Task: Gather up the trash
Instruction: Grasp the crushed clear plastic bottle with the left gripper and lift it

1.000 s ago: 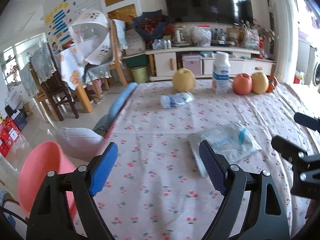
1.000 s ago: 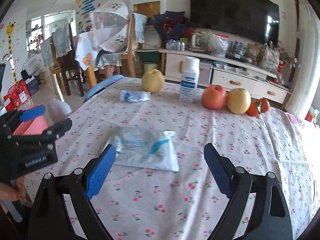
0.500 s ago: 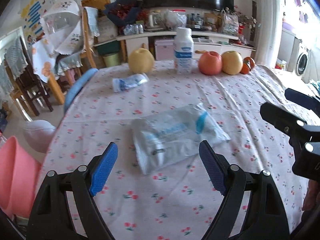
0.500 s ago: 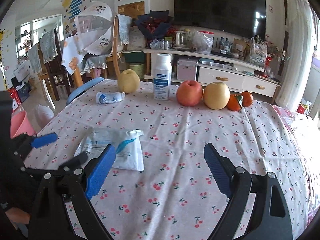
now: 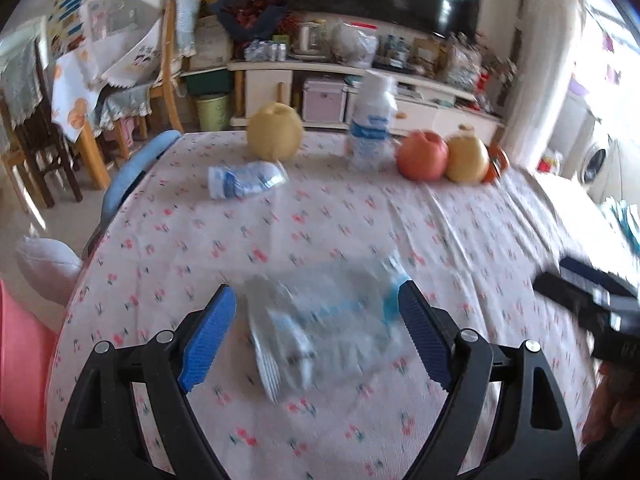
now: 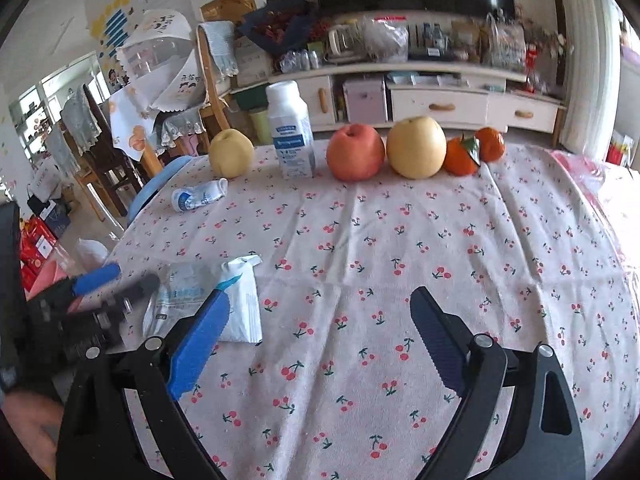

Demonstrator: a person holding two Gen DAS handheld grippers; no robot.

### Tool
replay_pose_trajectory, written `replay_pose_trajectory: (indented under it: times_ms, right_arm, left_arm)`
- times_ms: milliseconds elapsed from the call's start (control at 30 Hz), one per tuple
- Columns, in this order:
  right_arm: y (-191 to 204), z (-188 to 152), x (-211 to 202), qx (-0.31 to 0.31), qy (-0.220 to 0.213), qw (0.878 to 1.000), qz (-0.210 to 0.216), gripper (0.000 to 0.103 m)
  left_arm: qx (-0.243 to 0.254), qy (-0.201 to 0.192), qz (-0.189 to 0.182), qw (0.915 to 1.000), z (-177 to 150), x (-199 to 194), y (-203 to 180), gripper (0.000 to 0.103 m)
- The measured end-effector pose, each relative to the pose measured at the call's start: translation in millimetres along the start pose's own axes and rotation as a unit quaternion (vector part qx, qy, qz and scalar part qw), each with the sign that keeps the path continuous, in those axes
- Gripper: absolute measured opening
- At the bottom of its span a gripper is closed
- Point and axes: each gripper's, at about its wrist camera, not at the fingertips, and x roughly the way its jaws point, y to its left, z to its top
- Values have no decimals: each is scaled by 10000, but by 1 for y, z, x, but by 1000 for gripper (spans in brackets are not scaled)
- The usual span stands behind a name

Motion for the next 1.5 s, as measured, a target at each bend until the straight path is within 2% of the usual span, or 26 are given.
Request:
replay_pose_trajectory:
  times_ms: [233, 433, 600, 700, 833, 1000, 1133, 1200, 1333, 1400, 1467, 1500]
  right_arm:
    - [-2, 7, 9, 118, 217, 9996, 145, 91]
    - [5, 8, 13, -65, 350, 9991, 248, 91]
    - [6, 8, 14, -116, 374, 9986, 367, 91]
    - [4, 8, 14, -80, 388, 9984, 416, 91]
    - [1, 8, 15, -42, 408, 9981, 469, 91]
    - [2, 7, 18, -11, 483, 9975, 515, 91]
    - [5, 7, 19, -47, 500, 9974, 516, 91]
    - [5, 7, 21, -47, 526, 9973, 515, 91]
    - [7, 6, 23, -65, 554, 9972, 507, 91]
    - [7, 6, 24, -78, 558, 9971, 504, 91]
    - [9, 6, 25, -94, 568, 9971, 492, 91]
    - [9, 6, 25, -97, 572, 9971, 487, 91]
  left_arm:
    - [-803, -166, 425, 9957, 55, 39, 36, 84]
    - [-1197, 60, 736, 9901, 90, 89, 56, 84]
    - [-835, 411, 845, 9921, 99, 127, 49, 84]
    - [-756, 599, 1060, 9897, 98, 143, 52, 84]
    - [-888, 664, 1025, 9885, 99, 153, 60, 84]
    - [-809, 663, 939, 9901, 105, 161, 56, 85]
    - [-873, 749, 1000, 9883, 110, 172, 58, 89]
    - [-814, 739, 1037, 9885, 112, 175, 57, 93]
    - [-591, 826, 1006, 9897, 115, 182, 52, 94]
    - [-406, 873, 1027, 9900, 115, 183, 45, 89]
    - [-346, 903, 771, 9923, 113, 184, 38, 62]
    - [-306, 918, 714, 9927, 111, 183, 34, 59]
